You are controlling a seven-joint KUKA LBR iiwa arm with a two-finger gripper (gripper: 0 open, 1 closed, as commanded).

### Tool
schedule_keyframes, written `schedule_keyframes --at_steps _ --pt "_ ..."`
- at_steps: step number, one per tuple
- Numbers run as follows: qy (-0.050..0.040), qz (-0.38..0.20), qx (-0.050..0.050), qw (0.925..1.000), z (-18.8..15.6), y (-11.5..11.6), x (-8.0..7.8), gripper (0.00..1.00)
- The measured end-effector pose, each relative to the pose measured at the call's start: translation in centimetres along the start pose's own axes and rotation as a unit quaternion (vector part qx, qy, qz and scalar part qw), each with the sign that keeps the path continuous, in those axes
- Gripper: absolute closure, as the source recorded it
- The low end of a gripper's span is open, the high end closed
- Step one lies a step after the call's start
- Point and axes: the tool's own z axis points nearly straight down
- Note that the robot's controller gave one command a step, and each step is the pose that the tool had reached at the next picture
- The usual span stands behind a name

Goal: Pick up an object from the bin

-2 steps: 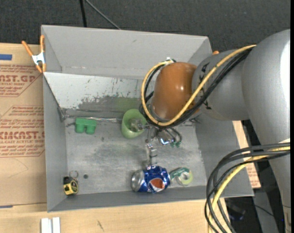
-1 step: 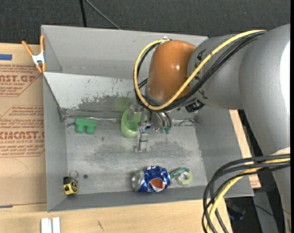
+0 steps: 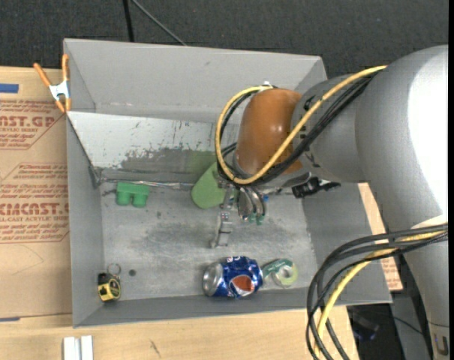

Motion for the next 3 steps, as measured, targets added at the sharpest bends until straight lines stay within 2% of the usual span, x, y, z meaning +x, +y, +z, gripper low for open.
schedule_keyframes --at_steps 1,2,3 --pt "-0.0022 -0.071 0.001 0.9975 -6.7 1.7 2.1 0.00" --pt "-0.0007 -0.159 0.001 0.9873 -7.2 0.3 1.3 0.00" --pt "-0.0012 -0.174 0.001 0.9848 -9.2 0.2 1.4 0.00"
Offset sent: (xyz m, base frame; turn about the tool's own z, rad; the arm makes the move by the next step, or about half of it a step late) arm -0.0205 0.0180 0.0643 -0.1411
